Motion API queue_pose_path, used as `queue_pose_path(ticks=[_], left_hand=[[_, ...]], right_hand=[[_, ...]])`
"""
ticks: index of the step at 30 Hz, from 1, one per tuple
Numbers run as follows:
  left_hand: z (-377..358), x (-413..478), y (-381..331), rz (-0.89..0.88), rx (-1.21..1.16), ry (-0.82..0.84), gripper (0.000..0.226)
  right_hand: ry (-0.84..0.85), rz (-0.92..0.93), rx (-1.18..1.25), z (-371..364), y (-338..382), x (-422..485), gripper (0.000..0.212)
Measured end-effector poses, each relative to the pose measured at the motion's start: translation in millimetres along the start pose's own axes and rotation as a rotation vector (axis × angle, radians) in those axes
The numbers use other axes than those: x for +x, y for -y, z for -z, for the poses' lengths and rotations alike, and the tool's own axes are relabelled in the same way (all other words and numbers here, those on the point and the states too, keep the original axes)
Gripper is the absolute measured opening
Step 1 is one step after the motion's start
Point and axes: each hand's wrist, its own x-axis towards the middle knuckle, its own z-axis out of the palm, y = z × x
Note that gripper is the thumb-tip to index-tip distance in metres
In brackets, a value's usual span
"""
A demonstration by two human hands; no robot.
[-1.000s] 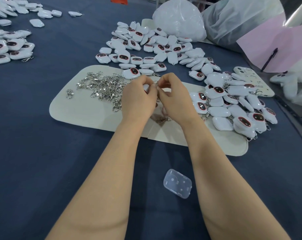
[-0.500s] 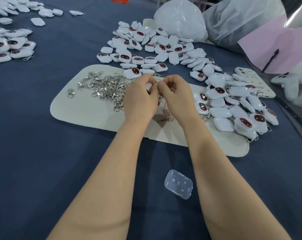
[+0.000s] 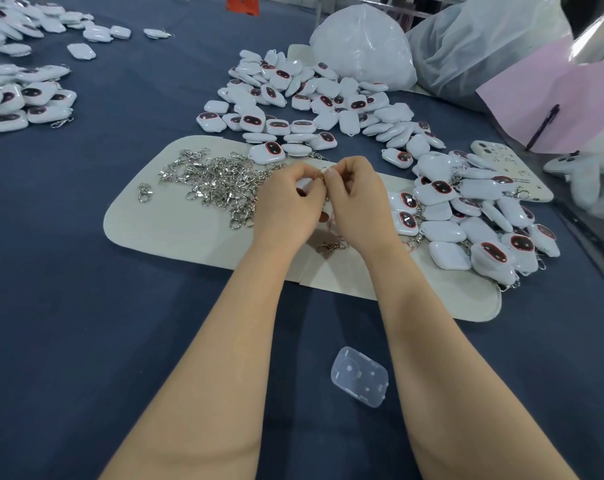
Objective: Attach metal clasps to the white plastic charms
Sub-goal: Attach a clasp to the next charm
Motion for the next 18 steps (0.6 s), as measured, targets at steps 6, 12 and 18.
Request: queue_pose_path(ticks=[6,12,18], left_hand=[[-0.1,0.0,1.4,-0.062,0.070,-0.015,0.016],[1.0,-0.7,1.2,-0.062,0.139,-0.021,0.020],[1.7,-2.2,0.7,-0.069,0.134,-0.005,0.017]], right_hand=[[0.034,-0.013,0.006,0.2,3.0,-0.4,0.006],[0.088,0.028,-0.021,3.5,4.7,0.4,0.004],[0.080,0.068,-0.028,4.2,7.6,-3.3,0.009]])
